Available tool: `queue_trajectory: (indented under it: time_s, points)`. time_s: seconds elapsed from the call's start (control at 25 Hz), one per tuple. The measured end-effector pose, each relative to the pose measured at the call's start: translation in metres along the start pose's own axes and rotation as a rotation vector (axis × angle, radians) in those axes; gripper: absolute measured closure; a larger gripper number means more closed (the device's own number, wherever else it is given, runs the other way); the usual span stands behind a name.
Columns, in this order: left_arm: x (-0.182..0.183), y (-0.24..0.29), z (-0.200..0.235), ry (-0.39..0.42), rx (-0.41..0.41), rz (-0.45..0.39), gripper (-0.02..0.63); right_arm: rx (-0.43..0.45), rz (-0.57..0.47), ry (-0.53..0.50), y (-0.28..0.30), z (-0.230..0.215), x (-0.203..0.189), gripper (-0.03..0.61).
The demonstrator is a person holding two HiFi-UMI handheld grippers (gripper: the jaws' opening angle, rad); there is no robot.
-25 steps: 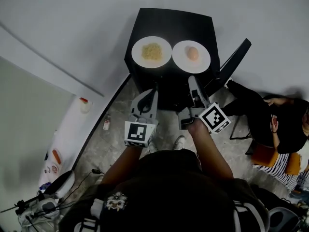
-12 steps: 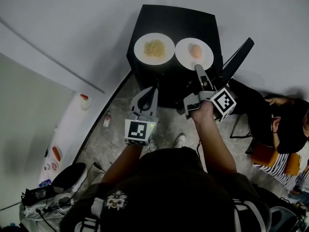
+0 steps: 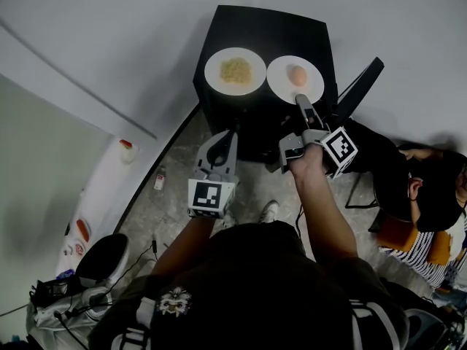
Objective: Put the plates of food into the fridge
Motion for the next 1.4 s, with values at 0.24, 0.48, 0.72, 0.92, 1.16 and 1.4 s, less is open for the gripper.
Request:
queue_trajectory:
  time_s: [0.24, 0.48, 0.72, 0.92, 1.16, 1.4]
  points:
    - [-0.001, -0.008, 0.0, 0.001, 0.006, -0.003, 0.592, 0.007, -0.017, -0.007, -0.009, 0.003, -0.001, 0.511]
    - [0.001, -0.01, 0.0, -0.034, 0.017, -0.002, 0.592, 0.039, -0.017, -0.023, -0.018, 0.012, -0.001, 0.517]
    - [0.005, -0.013, -0.006, -0.021, 0.003, -0.006, 0.592, 0.045, -0.021, 0.003, -0.035, 0.01, 0.0, 0.537]
    - [0.002, -0.009, -0.004, -0.011, -0.01, 0.001, 0.592, 0.067, -0.017, 0.016, -0.041, 0.017, -0.001, 0.541]
    - [-0.002, 0.004, 0.003, -0.03, -0.012, -0.004, 0.592, 0.075, 0.043, 0.01, -0.054, 0.018, -0.01, 0.541]
    - [-0.006, 0.002, 0.003, -0.038, -0.007, 0.007, 0.592, 0.077, 0.126, 0.008, -0.082, 0.014, -0.029, 0.541]
Point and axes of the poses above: the fingertips, and each gripper's own axes: y forward along the fingers, z to its left, x out of its top, the point moved 2 cm from there along -y, backward along the fingers, and after that the axes turned 1 degree about -z, right-handed, at the moved point
